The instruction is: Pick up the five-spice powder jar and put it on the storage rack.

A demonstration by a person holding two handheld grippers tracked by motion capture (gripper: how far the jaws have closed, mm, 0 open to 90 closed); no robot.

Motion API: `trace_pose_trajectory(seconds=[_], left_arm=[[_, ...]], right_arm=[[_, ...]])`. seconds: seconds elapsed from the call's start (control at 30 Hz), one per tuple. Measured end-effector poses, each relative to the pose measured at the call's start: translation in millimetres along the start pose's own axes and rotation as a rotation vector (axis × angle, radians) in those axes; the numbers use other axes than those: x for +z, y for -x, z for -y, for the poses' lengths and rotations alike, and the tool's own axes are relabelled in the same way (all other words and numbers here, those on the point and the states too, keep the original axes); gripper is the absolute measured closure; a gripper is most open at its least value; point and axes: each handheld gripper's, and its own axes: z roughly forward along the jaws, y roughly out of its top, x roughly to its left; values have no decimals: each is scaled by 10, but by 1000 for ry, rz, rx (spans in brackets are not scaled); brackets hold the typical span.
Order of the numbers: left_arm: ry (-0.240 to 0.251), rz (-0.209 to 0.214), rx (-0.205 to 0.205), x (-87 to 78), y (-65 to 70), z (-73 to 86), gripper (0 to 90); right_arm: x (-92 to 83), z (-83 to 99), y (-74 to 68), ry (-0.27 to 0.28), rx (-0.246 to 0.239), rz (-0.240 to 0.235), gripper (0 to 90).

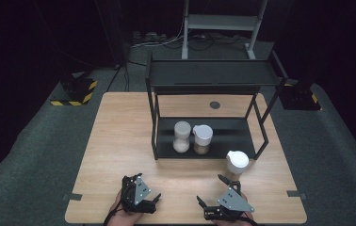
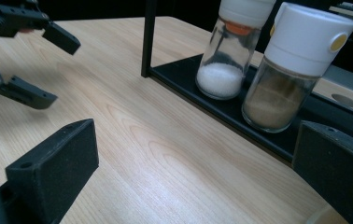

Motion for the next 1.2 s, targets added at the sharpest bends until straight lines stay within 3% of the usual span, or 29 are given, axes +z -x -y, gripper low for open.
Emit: trace_pose_trajectory(seconds=[0.83,1.2], left_arm=[[0,4,1,0,-2,0,13],[0,7,3,0,-2,0,14]], right_arm=[[-216,-163,76,47,25,-11,0],[-317,-202,179,62,41,10,0]])
